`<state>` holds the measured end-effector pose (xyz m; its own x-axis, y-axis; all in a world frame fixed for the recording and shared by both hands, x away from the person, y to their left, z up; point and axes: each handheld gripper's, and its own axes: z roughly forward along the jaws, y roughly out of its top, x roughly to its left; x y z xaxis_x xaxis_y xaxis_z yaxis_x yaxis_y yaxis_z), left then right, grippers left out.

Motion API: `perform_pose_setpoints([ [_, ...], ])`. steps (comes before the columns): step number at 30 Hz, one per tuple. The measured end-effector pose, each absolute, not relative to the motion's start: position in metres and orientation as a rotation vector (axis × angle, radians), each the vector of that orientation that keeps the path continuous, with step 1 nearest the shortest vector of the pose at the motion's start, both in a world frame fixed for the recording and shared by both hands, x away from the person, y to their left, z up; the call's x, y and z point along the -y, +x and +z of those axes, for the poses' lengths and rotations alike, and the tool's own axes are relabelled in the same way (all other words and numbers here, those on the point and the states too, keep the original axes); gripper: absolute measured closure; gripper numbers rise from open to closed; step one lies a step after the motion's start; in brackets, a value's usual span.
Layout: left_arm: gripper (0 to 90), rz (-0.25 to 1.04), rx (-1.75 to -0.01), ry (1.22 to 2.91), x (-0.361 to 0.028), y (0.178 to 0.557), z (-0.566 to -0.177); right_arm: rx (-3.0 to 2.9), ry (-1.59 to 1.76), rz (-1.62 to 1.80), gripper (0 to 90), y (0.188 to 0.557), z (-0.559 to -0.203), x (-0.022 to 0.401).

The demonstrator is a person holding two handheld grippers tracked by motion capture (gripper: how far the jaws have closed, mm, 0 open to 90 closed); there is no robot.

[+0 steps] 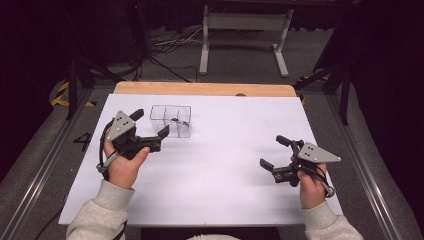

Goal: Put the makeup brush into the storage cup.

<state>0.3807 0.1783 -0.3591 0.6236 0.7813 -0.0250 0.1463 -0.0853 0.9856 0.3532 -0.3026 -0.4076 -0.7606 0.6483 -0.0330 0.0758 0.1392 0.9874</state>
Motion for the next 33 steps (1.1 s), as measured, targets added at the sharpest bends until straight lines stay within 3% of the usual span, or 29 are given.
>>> perform_pose_setpoints([
  [33,0.3,0.588,-0.71,1.582,-0.233,0.334,-0.427,-1.992,0.688,1.652,0.0,0.347,-0.423,0.325],
])
